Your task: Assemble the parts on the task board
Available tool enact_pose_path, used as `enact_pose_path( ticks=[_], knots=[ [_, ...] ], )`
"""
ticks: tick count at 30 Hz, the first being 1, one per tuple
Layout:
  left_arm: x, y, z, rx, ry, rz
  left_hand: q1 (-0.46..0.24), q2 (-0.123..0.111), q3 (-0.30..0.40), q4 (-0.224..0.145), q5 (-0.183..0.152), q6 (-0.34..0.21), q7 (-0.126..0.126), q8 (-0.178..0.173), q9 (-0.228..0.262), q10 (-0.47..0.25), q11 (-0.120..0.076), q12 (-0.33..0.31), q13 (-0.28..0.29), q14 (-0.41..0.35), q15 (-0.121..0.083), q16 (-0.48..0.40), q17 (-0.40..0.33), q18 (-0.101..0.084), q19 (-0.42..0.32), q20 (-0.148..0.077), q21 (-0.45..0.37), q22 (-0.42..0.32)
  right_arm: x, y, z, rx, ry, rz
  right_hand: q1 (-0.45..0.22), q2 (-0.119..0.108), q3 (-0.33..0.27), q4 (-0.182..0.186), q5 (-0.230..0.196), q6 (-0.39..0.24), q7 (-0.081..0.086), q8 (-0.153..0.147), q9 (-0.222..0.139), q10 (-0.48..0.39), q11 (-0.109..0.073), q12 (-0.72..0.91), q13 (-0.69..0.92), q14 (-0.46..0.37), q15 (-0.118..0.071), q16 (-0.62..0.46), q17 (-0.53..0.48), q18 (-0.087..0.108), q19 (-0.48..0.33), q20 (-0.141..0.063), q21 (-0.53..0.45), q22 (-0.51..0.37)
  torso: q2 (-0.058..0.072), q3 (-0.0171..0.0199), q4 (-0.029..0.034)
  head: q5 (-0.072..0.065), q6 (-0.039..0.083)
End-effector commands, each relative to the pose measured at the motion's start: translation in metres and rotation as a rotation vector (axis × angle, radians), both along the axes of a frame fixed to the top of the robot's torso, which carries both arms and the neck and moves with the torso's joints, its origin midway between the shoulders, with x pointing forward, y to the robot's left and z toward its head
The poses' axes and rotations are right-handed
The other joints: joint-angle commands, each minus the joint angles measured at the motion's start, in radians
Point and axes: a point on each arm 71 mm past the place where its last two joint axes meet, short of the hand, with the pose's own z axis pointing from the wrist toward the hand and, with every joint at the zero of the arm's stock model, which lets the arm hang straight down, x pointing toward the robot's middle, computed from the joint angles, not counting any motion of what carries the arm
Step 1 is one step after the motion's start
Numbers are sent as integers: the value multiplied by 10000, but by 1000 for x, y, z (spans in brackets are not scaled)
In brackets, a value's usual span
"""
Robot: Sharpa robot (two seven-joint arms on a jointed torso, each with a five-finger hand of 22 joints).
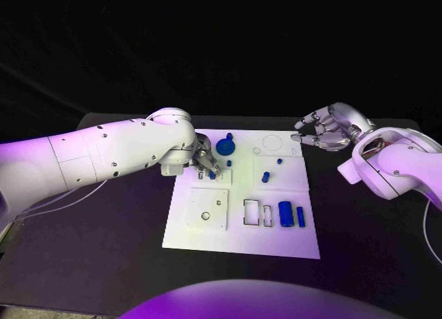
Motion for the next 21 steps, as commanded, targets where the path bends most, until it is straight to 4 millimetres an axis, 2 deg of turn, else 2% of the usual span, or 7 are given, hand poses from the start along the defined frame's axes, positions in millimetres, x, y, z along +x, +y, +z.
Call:
enact_pose_path(
  ticks=[1,10,13,20,21],
  knots=[
    [-4,-1,-7,161,421,-163,-111,24,-100,27,-56,10,60,-37,-16,17,-75,58,7,1037,-48,36,2632,-168,713,-89,56,2233,-1,1,-1,-72,35,129,-59,-62,-31,50,-81,47,-6,69,13,-26,-4,-63,-7,913,-37,-43,2100,74,-76,8,-83,-22,8,3,-1,-2,4],
    [-3,1,-8,165,410,-89,-175,14,-268,177,-159,32,63,-50,-41,15,-74,73,11,1037,-45,36,2632,-169,715,-87,56,2237,0,1,-1,-79,46,110,-139,-68,-72,67,-100,32,-5,69,26,-20,-3,-60,-4,909,-37,-51,2079,76,-76,8,-99,-27,4,2,3,10,10],
    [-3,2,-8,149,390,-58,-241,-7,-494,383,-458,37,68,-50,-56,-33,-72,20,-61,1037,-29,36,2632,-160,692,-73,30,2211,0,0,-1,-82,50,91,-182,-73,-98,70,-80,23,-5,70,33,-25,-3,-68,-15,908,-37,-53,2075,74,-72,7,-99,-24,6,1,2,-3,20],
    [-3,3,-6,66,297,2,-370,-78,-949,772,-673,49,83,-29,-64,-38,-60,51,-55,1037,-19,36,2632,-162,700,-62,33,2224,0,-1,-1,-85,41,37,-252,-78,-144,75,-58,9,-6,70,45,-37,-2,-85,-37,902,-37,-63,2050,82,-85,7,-139,-47,4,-2,-7,19,31],
    [-4,3,-6,48,280,10,-387,-95,-1078,876,-880,55,84,-21,-65,-38,-60,61,-52,1037,-14,36,2632,-162,698,-59,30,2222,0,-1,-1,-86,40,29,-252,-78,-144,75,-58,9,-6,70,45,-37,-2,-85,-37,902,-37,-63,2050,82,-85,7,-139,-47,3,-1,-2,16,31]
  ],
)
